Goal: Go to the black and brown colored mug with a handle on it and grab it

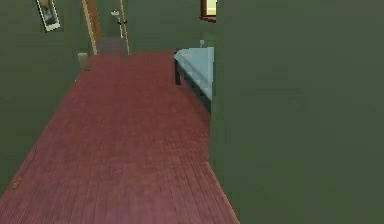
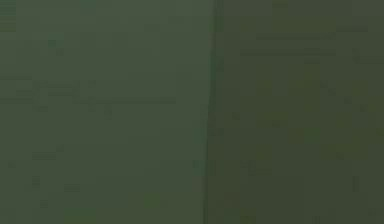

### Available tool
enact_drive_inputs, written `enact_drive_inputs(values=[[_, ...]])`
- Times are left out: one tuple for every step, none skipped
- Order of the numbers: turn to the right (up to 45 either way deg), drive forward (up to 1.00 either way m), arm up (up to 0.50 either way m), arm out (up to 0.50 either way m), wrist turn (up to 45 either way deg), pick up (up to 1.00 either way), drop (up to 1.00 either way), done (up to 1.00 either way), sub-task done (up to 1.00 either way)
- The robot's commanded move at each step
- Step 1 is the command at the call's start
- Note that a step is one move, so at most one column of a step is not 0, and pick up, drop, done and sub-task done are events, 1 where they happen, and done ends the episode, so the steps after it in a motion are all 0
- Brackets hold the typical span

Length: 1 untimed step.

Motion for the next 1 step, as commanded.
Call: enact_drive_inputs(values=[[-15.0,0.0,0.0,0.0,0.0,0.0,0.0,0.0,0.0]])
